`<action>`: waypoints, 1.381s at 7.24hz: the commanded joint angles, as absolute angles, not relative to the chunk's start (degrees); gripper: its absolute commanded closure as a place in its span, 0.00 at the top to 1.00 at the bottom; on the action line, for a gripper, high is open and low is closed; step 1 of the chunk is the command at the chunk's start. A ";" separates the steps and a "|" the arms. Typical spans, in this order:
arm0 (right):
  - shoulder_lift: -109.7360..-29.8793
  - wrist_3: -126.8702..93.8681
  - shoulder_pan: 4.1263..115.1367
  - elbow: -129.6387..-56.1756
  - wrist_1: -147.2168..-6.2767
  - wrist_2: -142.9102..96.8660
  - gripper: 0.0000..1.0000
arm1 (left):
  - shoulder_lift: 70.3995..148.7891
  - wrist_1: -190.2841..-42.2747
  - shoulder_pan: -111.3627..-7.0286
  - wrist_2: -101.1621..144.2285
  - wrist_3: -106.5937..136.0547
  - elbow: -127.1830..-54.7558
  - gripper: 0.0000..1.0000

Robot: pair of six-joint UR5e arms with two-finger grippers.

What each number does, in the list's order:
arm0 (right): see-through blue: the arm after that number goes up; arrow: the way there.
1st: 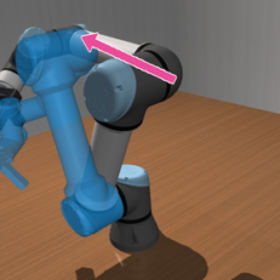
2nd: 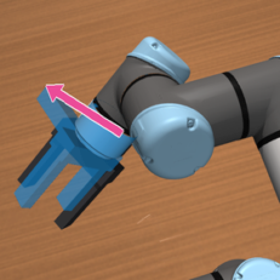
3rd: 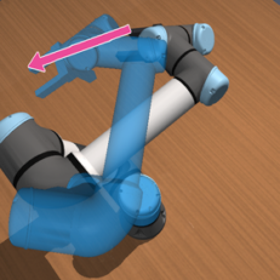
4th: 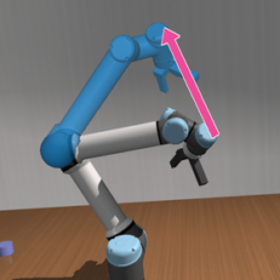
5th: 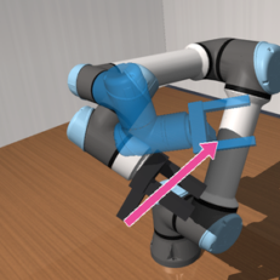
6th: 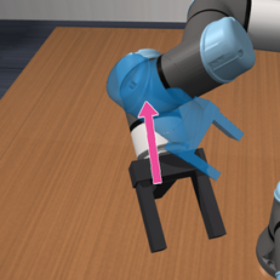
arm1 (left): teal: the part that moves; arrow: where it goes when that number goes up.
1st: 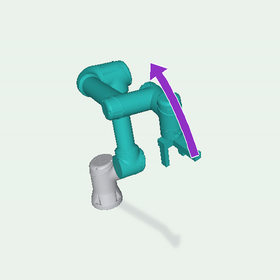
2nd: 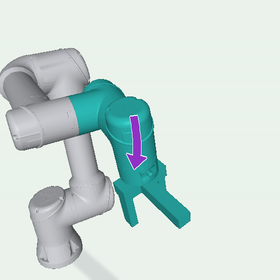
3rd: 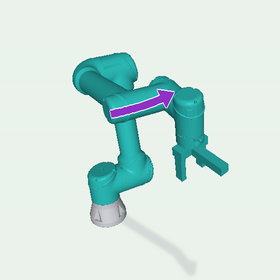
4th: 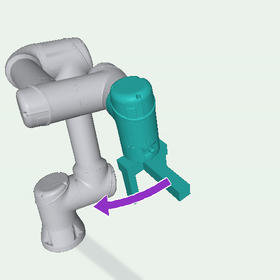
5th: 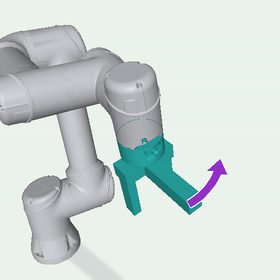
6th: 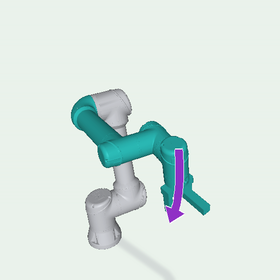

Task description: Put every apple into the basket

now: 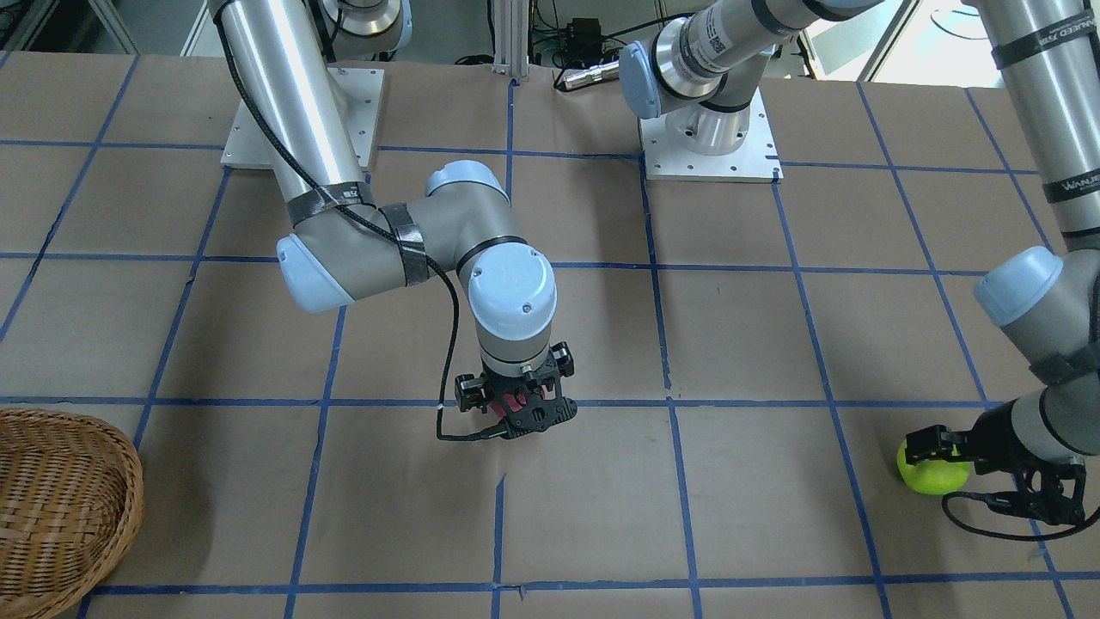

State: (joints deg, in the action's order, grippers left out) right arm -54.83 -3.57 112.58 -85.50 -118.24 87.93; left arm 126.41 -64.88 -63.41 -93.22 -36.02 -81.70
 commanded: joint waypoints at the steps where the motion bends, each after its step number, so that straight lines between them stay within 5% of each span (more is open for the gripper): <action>1: -52.30 -3.69 112.67 -85.78 -119.97 87.80 1.00 | 129.63 -63.81 -63.37 -93.25 -36.39 -80.07 1.00; 2: -52.03 -3.69 112.68 -85.78 -119.97 87.98 1.00 | 130.07 -64.24 -63.37 -93.25 -36.21 -80.16 0.95; 3: -52.12 -3.78 112.59 -85.61 -119.97 87.98 0.74 | 129.47 -65.12 -63.63 -93.08 -36.04 -80.07 0.55; 4: -52.64 -3.69 112.33 -85.69 -119.36 89.11 0.01 | 129.03 -67.22 -63.63 -93.08 -35.77 -79.89 0.33; 5: -52.82 -3.78 111.80 -84.82 -119.36 89.12 0.00 | 128.41 -67.41 -64.07 -92.82 -35.08 -79.98 0.19; 10: -60.20 -2.20 89.54 -72.45 -107.07 92.29 0.00 | 118.85 -76.56 -78.70 -87.64 -7.30 -89.26 0.16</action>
State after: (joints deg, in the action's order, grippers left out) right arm -59.35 -2.72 97.39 -76.33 -110.65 92.17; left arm 121.93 -76.41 -73.04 -89.02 -17.81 -85.48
